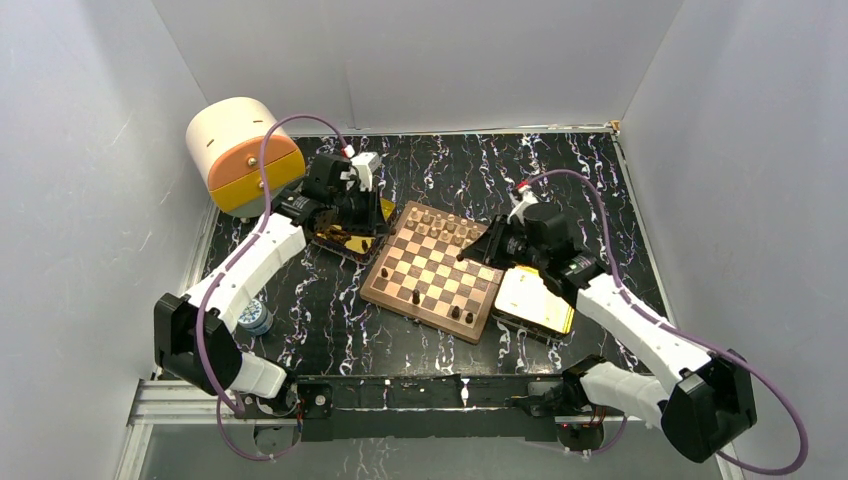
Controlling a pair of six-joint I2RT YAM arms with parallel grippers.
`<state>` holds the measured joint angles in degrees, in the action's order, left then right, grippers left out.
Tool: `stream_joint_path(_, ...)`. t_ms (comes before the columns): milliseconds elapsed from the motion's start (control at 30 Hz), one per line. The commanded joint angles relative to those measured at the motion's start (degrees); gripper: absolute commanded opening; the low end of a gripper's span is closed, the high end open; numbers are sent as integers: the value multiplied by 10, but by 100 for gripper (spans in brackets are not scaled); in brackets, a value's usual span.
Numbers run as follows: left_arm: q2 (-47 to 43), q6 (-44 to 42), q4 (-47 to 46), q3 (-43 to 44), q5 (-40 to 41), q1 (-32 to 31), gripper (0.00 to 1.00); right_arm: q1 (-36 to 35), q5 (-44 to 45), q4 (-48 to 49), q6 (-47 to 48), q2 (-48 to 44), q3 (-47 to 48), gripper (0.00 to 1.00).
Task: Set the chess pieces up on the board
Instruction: Place the chess piece on the chessboard.
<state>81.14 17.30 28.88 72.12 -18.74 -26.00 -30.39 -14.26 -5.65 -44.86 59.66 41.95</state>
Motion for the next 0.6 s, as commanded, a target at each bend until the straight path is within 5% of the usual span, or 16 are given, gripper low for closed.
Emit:
stream_joint_path(0, -12, -55, 3, -31, 68, 1, 3, -54, 103, -136, 107, 27, 62, 17)
stream_joint_path(267, -12, -69, -22, -77, 91, 1, 3, -184, 288, -208, 130, 97, 95, 16)
stream_joint_path(567, -22, -71, -23, -82, 95, 0, 3, -223, 347, -223, 121, 115, 76, 16)
